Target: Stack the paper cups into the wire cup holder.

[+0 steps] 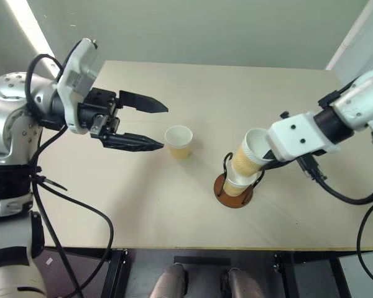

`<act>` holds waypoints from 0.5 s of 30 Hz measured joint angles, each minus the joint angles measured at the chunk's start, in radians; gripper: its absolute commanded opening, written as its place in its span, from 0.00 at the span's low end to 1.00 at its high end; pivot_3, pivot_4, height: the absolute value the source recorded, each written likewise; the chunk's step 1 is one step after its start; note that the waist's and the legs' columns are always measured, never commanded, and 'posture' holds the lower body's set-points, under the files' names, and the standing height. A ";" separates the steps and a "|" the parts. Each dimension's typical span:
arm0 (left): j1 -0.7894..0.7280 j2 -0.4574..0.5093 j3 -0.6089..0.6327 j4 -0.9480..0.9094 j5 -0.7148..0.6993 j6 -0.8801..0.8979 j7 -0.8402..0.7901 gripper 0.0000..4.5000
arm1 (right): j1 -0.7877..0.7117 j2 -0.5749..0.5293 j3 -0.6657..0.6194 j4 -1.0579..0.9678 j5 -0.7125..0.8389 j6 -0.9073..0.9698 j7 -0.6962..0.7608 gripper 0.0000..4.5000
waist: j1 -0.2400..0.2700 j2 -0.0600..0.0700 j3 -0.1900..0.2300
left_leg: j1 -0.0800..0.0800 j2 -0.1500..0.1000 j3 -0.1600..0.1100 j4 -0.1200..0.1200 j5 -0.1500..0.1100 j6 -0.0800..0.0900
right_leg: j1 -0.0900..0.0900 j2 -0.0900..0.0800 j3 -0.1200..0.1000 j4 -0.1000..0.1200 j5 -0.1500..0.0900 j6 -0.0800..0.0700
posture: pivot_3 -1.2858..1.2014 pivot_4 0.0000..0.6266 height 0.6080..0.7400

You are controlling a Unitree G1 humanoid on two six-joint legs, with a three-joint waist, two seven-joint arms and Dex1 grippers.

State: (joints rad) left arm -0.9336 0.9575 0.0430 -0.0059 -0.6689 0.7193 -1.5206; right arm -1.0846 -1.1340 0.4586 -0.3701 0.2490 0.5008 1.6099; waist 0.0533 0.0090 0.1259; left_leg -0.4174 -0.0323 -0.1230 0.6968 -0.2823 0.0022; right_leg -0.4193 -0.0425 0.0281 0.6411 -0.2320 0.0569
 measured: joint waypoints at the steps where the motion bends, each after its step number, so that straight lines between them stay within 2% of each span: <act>1: 0.000 0.000 -0.001 0.002 0.000 0.000 0.000 1.00 | 0.000 0.000 0.003 -0.002 -0.001 -0.005 0.000 0.01 | 0.000 0.000 0.000 | 0.000 0.000 0.000 0.000 0.000 0.000 | 0.000 0.000 0.000 0.000 0.000 0.000 | 0.52 0.24 1.00; 6: 0.000 -0.008 -0.004 0.002 0.000 -0.001 0.004 1.00 | 0.006 0.028 0.015 -0.008 -0.043 -0.040 0.000 0.01 | -0.001 0.000 0.000 | 0.000 0.000 0.000 0.000 0.000 0.000 | 0.000 0.000 0.000 0.000 0.000 0.000 | 0.52 0.24 1.00; 7: 0.000 -0.008 -0.004 0.002 0.000 -0.001 0.004 1.00 | 0.008 0.034 0.022 -0.007 -0.053 -0.046 0.000 0.05 | -0.001 0.000 0.000 | 0.000 0.000 0.000 0.000 0.000 0.000 | 0.000 0.000 0.000 0.000 0.000 0.000 | 0.52 0.24 1.00; 10: 0.002 -0.008 -0.004 0.002 0.000 -0.001 0.005 1.00 | 0.009 0.054 0.026 -0.004 -0.059 -0.047 0.000 0.20 | -0.001 0.000 0.000 | 0.000 0.000 0.000 0.000 0.000 0.000 | 0.000 0.000 0.000 0.000 0.000 0.000 | 0.52 0.24 1.00; 15: 0.007 -0.008 -0.004 0.000 0.000 -0.001 0.005 1.00 | 0.007 0.090 0.025 -0.001 -0.059 -0.013 0.000 0.58 | -0.001 0.000 0.000 | 0.000 0.000 0.000 0.000 0.000 0.000 | 0.000 0.000 0.000 0.000 0.000 0.000 | 0.52 0.24 1.00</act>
State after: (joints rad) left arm -0.9267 0.9497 0.0393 -0.0058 -0.6692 0.7187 -1.5153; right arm -1.0773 -1.0444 0.4839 -0.3712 0.1897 0.4878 1.6099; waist 0.0521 0.0090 0.1258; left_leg -0.4174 -0.0322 -0.1230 0.6966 -0.2823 0.0022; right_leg -0.4193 -0.0425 0.0282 0.6411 -0.2320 0.0569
